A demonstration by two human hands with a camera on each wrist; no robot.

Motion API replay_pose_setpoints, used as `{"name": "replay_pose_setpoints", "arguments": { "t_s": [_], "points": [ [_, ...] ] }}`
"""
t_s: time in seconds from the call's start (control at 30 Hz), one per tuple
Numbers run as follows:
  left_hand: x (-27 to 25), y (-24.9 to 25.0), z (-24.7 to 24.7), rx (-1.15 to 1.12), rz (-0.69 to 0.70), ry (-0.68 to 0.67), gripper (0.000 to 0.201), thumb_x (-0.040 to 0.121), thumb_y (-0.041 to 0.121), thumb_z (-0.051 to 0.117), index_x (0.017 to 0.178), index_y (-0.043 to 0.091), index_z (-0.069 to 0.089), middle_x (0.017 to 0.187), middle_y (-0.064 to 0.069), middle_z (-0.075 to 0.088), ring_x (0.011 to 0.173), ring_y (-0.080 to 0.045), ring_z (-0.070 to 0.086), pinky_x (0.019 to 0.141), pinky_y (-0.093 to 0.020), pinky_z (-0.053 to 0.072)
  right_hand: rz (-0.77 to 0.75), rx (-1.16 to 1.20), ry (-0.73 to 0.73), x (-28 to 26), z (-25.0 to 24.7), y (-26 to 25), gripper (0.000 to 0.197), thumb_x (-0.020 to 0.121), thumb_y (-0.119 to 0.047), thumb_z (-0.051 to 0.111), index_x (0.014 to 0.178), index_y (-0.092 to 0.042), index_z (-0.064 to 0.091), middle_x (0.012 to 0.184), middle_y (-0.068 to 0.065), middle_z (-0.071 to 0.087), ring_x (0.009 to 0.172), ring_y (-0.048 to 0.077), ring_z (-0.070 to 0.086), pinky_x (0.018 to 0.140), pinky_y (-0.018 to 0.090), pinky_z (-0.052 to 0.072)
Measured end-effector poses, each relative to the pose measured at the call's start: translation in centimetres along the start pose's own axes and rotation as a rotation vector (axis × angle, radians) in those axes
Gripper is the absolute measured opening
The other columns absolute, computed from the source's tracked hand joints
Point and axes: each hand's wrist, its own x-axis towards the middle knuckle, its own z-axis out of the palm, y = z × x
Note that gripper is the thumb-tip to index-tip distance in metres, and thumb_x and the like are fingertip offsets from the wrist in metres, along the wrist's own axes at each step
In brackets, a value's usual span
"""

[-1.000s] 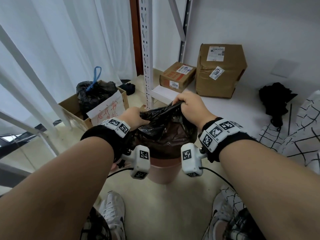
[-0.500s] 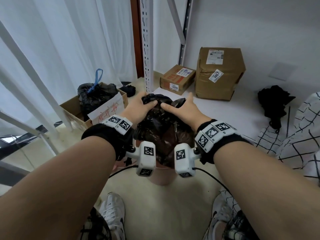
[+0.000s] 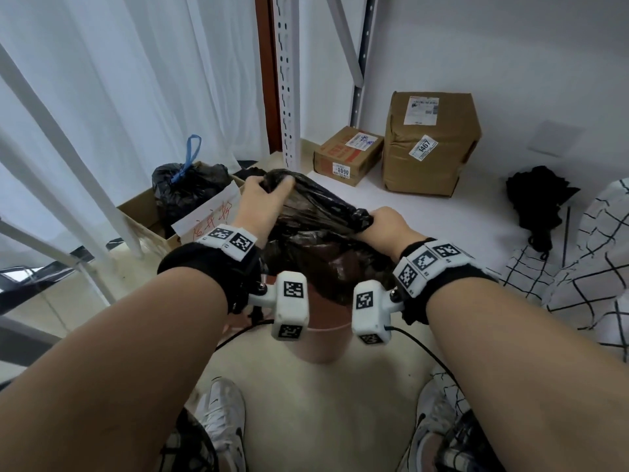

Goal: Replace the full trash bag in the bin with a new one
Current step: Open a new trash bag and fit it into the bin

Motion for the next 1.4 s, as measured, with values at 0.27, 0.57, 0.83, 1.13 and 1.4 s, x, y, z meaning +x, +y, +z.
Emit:
{"name": "replay_pose_setpoints", "arguments": {
  "t_s": [0.27, 0.57, 0.83, 1.13, 1.4],
  "points": [
    [0.2, -0.8, -1.6, 0.522, 0.030, -0.040, 0.025, 0.088, 0.013, 0.053, 0.106, 0.001, 0.065, 0.104, -0.022, 0.068, 0.100, -0.037, 0.063, 0.087, -0.041, 0.050, -0.195, 0.018, -0.011, -0.1, -0.6, -0.3, 0.020, 0.089, -0.013, 0.062, 0.070, -0.012, 0.055, 0.077, 0.012, 0.056, 0.080, 0.023, 0.052, 0.065, 0.024, 0.030],
    [0.1, -1.4, -2.1, 0.173, -0.185, 0.028, 0.035, 0.094, 0.011, 0.046, 0.126, -0.002, 0.052, 0.124, -0.022, 0.059, 0.101, -0.029, 0.060, 0.084, -0.036, 0.047, -0.056, 0.445, -0.214, -1.3, -0.9, 0.4, 0.042, 0.072, -0.046, 0.076, 0.094, -0.011, 0.069, 0.094, 0.007, 0.072, 0.091, 0.023, 0.067, 0.089, 0.035, 0.049],
    [-0.5, -4.3, -3.7, -0.080, -0.586, -0.345, 0.027, 0.088, 0.024, 0.064, 0.106, 0.004, 0.067, 0.096, -0.012, 0.074, 0.071, -0.020, 0.073, 0.061, -0.029, 0.060, 0.141, 1.004, 0.079, 1.6, 2.0, 2.1, 0.013, 0.086, -0.018, 0.068, 0.090, -0.022, 0.056, 0.098, 0.014, 0.064, 0.089, 0.030, 0.064, 0.090, 0.048, 0.054],
    [0.9, -7.1, -2.2, -0.214, -0.603, -0.110, 0.031, 0.097, 0.020, 0.051, 0.123, 0.006, 0.058, 0.105, -0.011, 0.072, 0.094, -0.026, 0.070, 0.089, -0.038, 0.053, -0.094, -0.037, -0.002, 3.8, 6.0, 3.7, 0.028, 0.084, 0.002, 0.041, 0.091, -0.007, 0.068, 0.107, 0.016, 0.060, 0.101, 0.032, 0.057, 0.094, 0.035, 0.047],
    [2.2, -7.6, -1.3, -0.062, -0.260, -0.207, 0.029, 0.091, -0.009, 0.036, 0.090, 0.006, 0.061, 0.095, -0.016, 0.063, 0.076, -0.008, 0.067, 0.076, -0.022, 0.057, -0.058, -0.547, -0.415, 3.4, 8.1, 3.8, 0.029, 0.090, -0.009, 0.047, 0.113, -0.006, 0.064, 0.113, 0.012, 0.066, 0.103, 0.031, 0.063, 0.086, 0.036, 0.053]
  ]
}}
